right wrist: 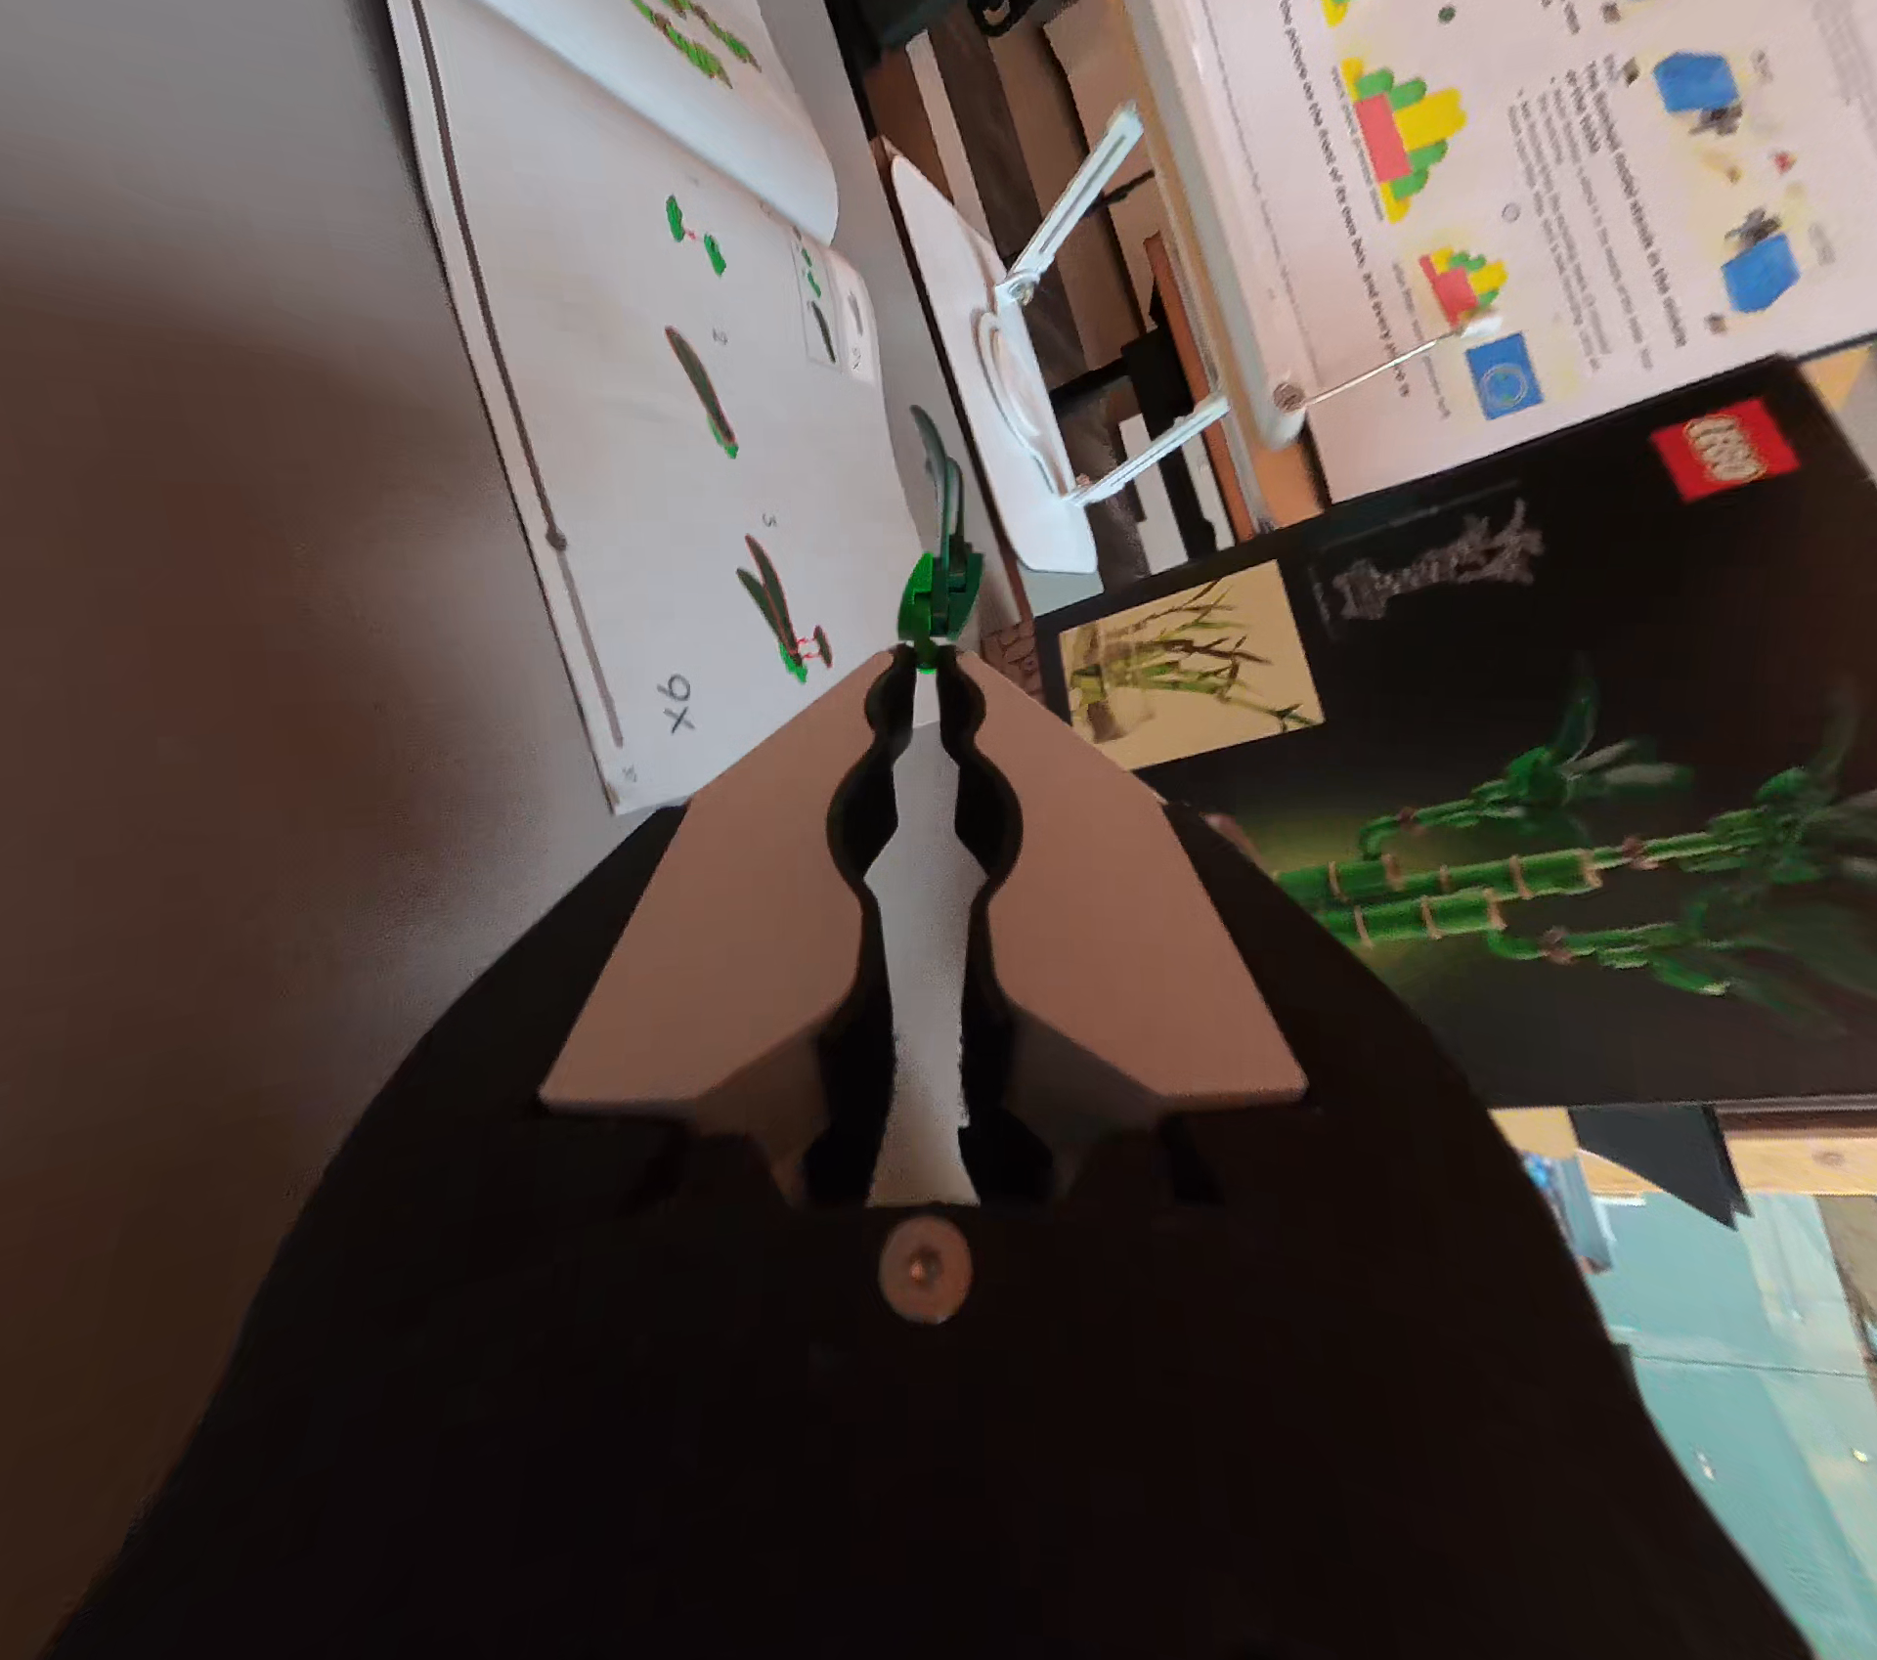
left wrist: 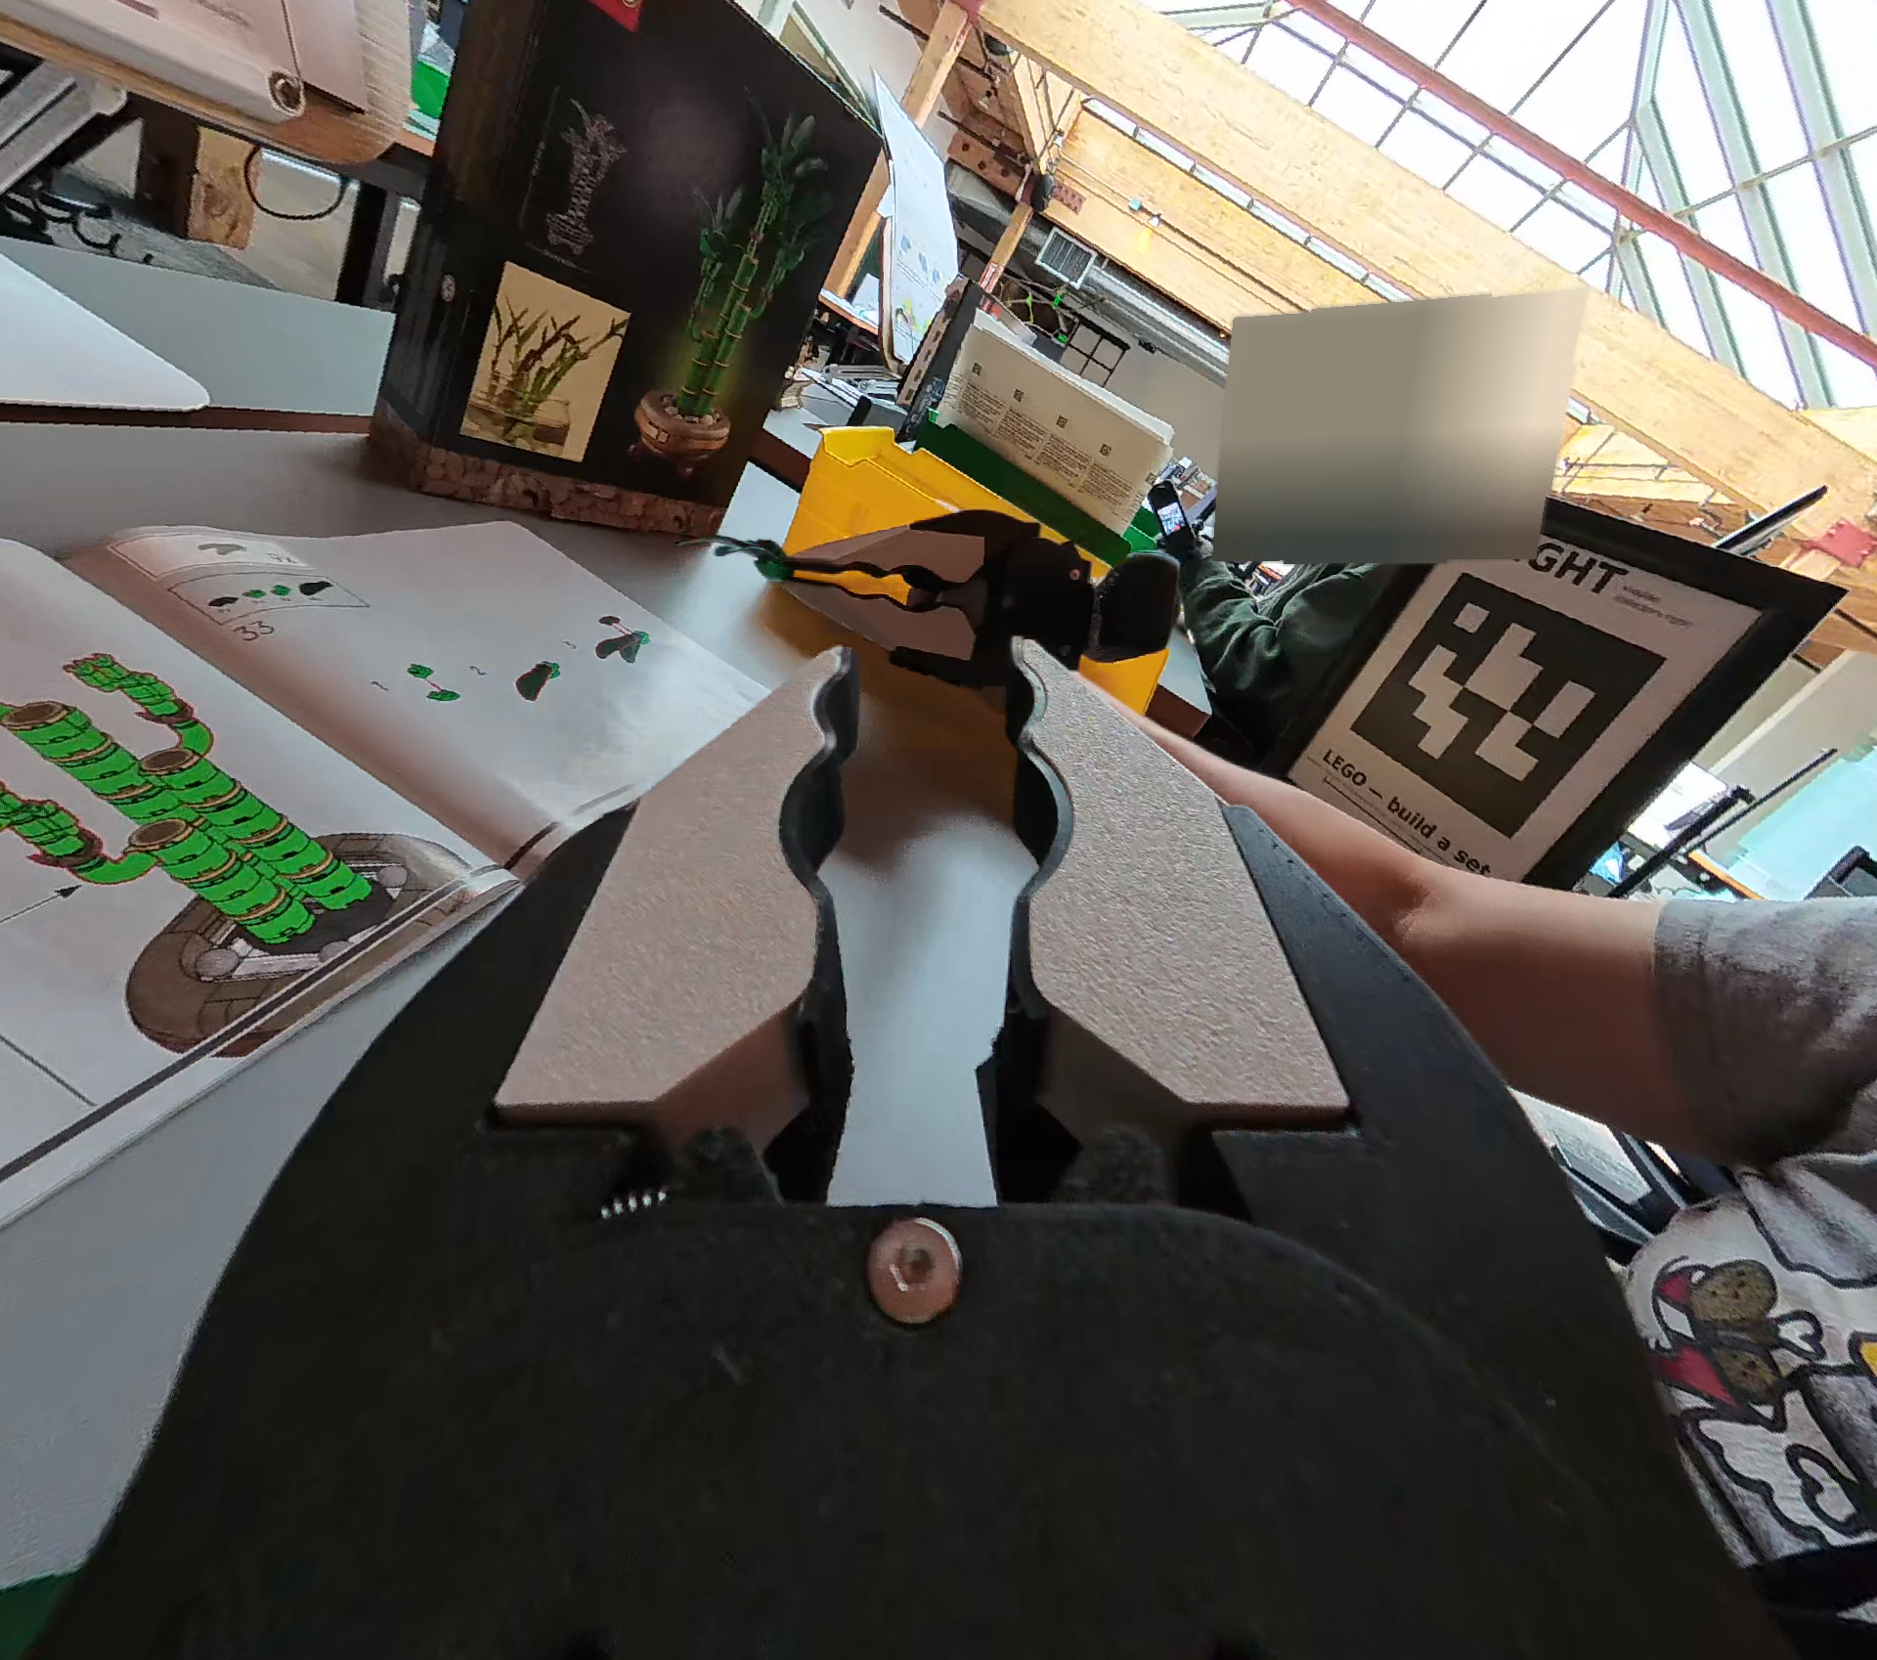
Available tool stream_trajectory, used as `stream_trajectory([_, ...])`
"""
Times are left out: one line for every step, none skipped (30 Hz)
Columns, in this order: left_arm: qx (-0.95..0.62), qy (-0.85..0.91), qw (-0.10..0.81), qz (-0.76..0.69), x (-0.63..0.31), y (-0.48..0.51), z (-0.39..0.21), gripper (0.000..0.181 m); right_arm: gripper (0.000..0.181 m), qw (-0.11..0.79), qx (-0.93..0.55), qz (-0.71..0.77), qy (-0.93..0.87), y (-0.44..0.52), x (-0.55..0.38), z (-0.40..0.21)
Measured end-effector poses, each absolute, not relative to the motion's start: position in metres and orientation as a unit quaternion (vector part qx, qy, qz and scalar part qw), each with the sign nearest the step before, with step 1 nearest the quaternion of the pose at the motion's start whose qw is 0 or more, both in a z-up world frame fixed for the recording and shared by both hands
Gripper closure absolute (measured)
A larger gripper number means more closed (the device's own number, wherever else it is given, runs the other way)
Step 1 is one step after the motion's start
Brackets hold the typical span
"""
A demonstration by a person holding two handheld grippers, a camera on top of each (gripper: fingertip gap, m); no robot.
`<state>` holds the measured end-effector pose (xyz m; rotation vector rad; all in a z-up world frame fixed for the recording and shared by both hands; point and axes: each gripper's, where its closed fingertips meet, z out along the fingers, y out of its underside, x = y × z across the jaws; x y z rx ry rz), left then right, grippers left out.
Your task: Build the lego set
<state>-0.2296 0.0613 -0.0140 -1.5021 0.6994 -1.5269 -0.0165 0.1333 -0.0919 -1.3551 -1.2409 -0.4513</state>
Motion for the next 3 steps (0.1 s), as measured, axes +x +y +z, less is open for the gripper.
stream_trajectory([-0.601,0.282,0.430,-0.612,-0.2293,0.0610,-0.0140,0.155,0.179,0.584,-0.584,-0.190,-0.531,0.1331,-0.0139,-0.0961])
stream_trajectory([-0.601,0.283,0.430,-0.612,-0.2294,0.0611,-0.0142,0.156,0.179,0.582,-0.588,-0.186,-0.531,0.1326,-0.0126,-0.1002])
stream_trajectory([-0.600,0.283,0.430,-0.612,-0.2297,0.0614,-0.0141,0.156,0.179,0.581,-0.593,-0.180,-0.528,0.1322,-0.0119,-0.1036])
